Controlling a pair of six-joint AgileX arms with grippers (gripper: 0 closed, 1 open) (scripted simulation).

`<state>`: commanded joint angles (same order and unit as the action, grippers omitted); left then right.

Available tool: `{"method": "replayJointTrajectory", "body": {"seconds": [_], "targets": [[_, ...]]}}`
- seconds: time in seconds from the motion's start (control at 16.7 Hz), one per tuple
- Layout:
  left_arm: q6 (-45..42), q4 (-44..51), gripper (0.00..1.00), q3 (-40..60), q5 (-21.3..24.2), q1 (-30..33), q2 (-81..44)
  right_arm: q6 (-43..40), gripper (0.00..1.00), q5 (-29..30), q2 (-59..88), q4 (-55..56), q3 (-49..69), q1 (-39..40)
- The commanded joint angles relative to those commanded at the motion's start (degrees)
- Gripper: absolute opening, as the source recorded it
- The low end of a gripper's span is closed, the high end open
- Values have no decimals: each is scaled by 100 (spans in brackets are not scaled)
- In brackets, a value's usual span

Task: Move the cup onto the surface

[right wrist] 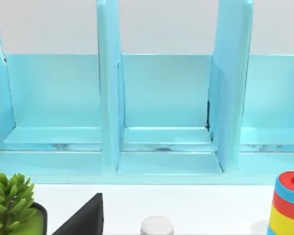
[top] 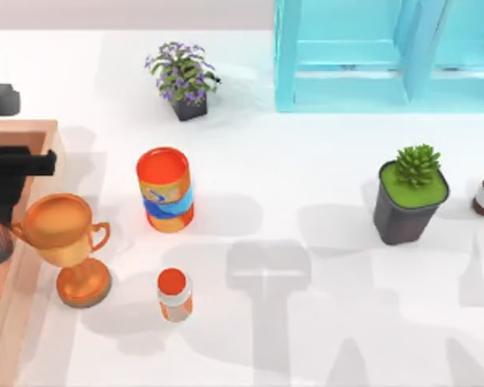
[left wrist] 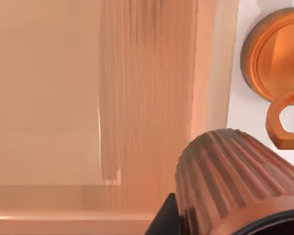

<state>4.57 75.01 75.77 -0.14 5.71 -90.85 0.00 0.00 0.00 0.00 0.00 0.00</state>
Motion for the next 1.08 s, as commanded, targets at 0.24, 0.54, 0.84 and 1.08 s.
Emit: {"method": "replayJointTrajectory", "body": {"seconds": [0.24,0.54,0.84,1.08], "targets": [[42,87,0,156,-333,-91,45,0,100,0,0,0,0,0],[241,-280,0,924,-1328,119,-40,0,100,0,0,0,0,0],[1061,-696,0,1719,-1868,971,-107,0,100,0,0,0,0,0],[2653,-784,0,2246,-1601,2620,-466,0,100,0,0,0,0,0]]}}
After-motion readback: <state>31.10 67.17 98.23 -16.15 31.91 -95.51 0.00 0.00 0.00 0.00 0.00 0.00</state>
